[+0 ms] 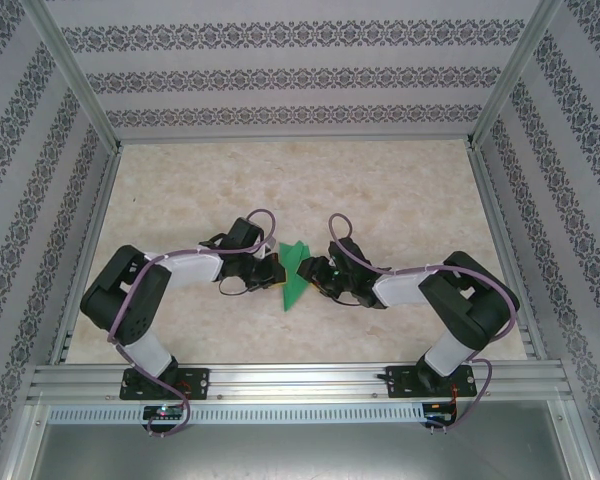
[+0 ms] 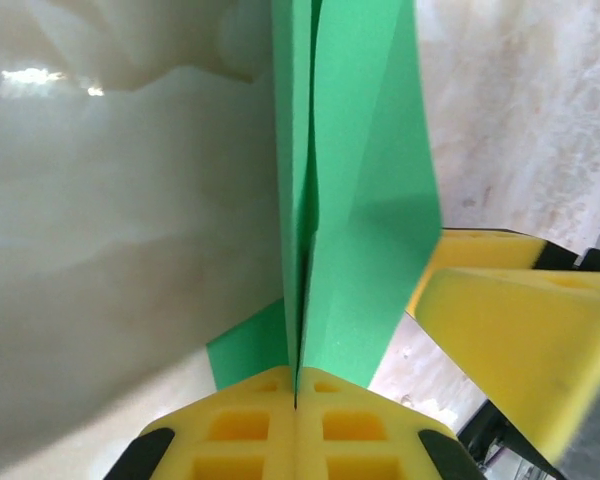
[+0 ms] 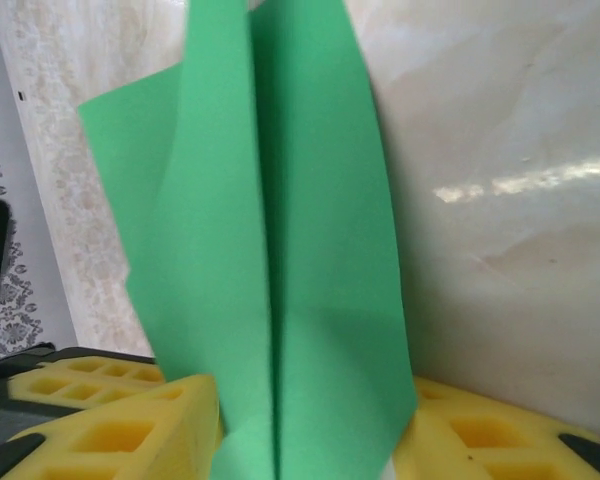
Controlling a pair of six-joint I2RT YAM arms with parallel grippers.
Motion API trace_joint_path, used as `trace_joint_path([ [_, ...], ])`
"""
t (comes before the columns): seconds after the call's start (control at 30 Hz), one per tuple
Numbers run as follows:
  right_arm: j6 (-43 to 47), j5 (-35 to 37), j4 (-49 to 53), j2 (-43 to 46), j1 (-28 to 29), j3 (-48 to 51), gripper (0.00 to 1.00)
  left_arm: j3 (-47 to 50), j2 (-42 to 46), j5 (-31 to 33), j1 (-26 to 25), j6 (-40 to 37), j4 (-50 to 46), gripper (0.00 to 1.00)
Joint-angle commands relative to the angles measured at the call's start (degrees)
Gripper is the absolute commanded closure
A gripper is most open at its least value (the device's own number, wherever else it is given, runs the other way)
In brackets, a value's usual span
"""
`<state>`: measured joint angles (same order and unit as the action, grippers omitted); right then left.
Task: Fold a paper plane with a square sheet of paper (pick it up from the middle)
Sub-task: Turn over the paper at the center of the table.
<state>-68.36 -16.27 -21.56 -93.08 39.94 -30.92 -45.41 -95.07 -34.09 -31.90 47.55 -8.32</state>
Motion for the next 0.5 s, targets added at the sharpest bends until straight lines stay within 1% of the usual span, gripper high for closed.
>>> trace_joint_path([
  [0.0, 1.43, -1.30, -2.65, 2.96, -0.98, 1.75, 0.49, -0.76, 3.99, -1.86, 0.68, 2.33, 3.44, 0.96],
  [0.1, 0.97, -1.61, -3.71, 5.22, -1.83, 2.93, 0.43, -1.21, 6.24, -3.39, 1.61, 4.48, 5.41, 0.96],
  [0.2, -0.32, -1.69, -5.88, 8.15, -2.74, 4.19, 0.32, -1.49, 8.13, -4.28, 2.32, 6.56, 7.07, 0.96],
  [0.3, -0.99, -2.11, -6.93, 11.30, -3.27, 4.50, 0.26, -1.46, 9.51, -5.31, 2.98, 9.15, 10.03, 0.95],
  [0.47, -2.21, -1.11, -7.50, 16.83, -3.59, 5.17, 0.18, -3.02, 10.23, -5.51, 3.27, 10.12, 10.00, 0.95],
])
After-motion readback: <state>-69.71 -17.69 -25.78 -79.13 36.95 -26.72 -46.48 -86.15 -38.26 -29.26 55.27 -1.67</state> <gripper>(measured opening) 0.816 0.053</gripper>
